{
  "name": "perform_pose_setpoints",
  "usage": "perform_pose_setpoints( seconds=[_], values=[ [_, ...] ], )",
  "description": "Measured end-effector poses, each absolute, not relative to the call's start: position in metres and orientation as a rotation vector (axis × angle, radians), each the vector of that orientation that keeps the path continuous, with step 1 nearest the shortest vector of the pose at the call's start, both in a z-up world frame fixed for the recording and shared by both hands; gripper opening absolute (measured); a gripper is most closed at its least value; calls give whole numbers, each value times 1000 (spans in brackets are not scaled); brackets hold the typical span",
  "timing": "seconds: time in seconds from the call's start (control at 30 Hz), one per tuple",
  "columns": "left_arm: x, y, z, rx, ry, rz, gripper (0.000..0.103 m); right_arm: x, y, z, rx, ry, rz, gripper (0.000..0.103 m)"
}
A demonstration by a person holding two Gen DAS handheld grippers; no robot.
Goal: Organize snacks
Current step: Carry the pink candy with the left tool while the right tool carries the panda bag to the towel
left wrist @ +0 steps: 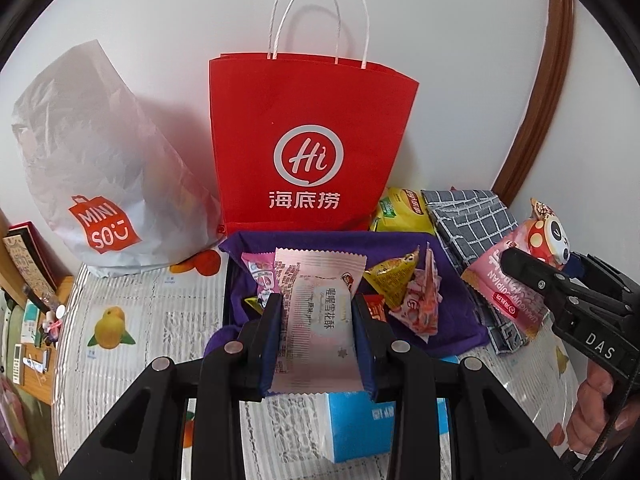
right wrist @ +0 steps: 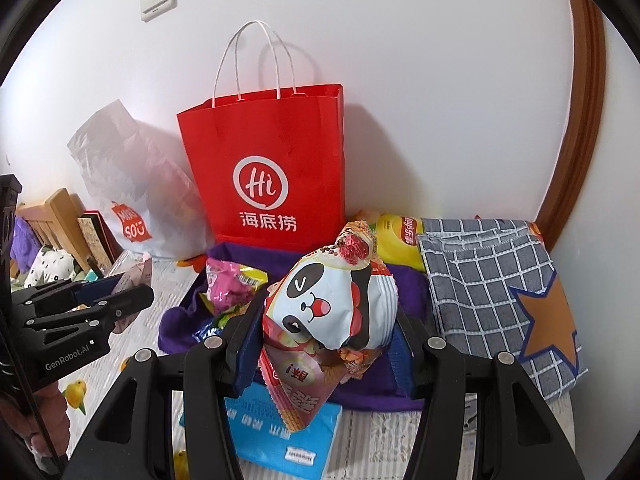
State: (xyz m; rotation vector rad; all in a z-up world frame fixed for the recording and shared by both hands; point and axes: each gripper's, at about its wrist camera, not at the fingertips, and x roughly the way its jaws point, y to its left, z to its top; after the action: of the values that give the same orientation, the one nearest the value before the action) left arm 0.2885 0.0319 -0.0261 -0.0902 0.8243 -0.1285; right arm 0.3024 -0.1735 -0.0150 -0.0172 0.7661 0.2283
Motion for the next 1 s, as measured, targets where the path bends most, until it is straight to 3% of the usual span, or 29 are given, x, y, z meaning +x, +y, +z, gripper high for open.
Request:
perform_pose_setpoints(
  seconds=[0.6, 1.0],
  values=[
    [349, 26, -30, -103, 831, -176, 32, 351, -180, -30, -20, 780, 216, 54],
    [377, 53, -65, -148, 889, -146, 32, 379, -188, -67, -9, 841, 221, 54]
  ],
)
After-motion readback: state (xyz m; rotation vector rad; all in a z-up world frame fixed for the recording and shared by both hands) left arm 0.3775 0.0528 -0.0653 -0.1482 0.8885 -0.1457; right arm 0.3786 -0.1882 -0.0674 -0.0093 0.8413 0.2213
